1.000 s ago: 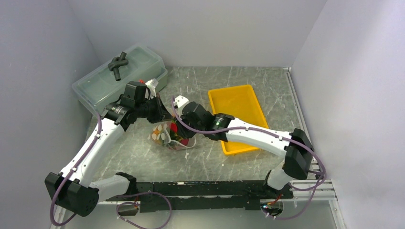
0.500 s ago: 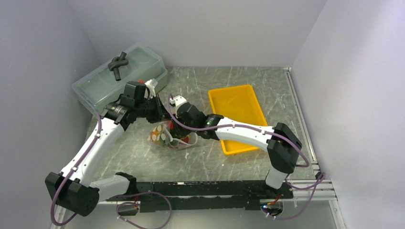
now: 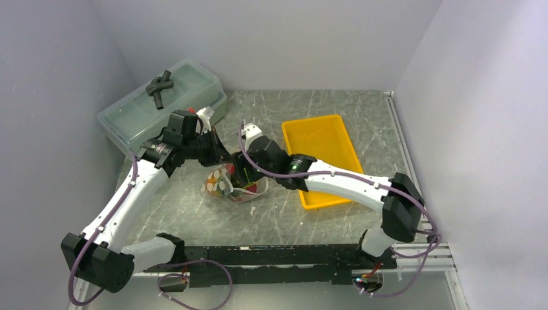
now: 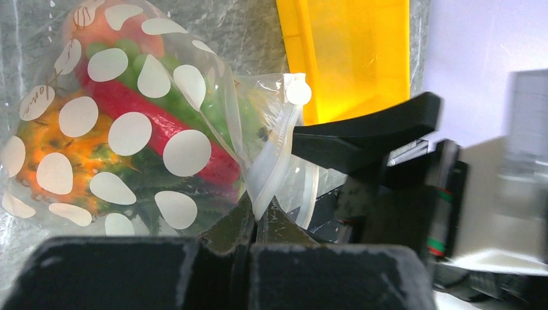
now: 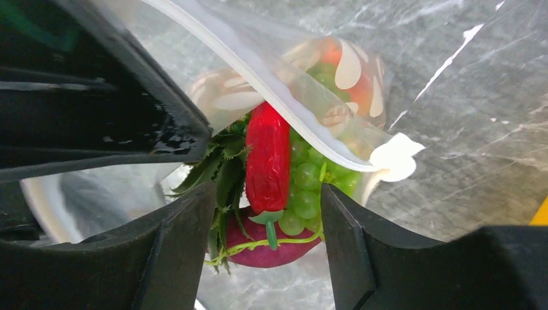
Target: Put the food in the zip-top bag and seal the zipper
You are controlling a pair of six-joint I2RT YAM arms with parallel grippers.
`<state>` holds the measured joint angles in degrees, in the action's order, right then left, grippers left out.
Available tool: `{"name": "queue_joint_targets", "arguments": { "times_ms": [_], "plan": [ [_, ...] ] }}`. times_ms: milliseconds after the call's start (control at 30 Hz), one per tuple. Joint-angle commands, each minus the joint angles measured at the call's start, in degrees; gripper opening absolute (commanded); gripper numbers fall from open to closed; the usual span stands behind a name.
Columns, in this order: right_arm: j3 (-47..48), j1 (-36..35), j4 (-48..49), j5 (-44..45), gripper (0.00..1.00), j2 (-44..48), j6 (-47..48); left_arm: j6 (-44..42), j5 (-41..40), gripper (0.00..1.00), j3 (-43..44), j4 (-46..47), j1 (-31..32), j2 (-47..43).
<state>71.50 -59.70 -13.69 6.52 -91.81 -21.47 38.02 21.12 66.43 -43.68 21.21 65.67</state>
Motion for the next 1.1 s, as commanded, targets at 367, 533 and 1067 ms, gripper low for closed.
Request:
{"name": "queue_joint_targets", "arguments": {
  "times_ms": [367, 533, 1067],
  "plan": [
    [-1.9, 0.1, -4.4, 3.8, 0.73, 14.6, 6.0, -1.7, 0.3, 0.0, 1.2, 1.8, 0.2, 0.3],
    [-4.7, 0.1, -4.6, 3.8, 0.74, 19.3, 10.6, -3.4, 1.0, 0.0, 1.7, 1.2, 0.2, 0.3],
    [-13.2, 0.1, -3.8, -4.4, 0.74, 33.6, 33.2, -16.5, 10.5, 0.0, 6.5, -3.0, 0.2, 0.0]
  ]
}}
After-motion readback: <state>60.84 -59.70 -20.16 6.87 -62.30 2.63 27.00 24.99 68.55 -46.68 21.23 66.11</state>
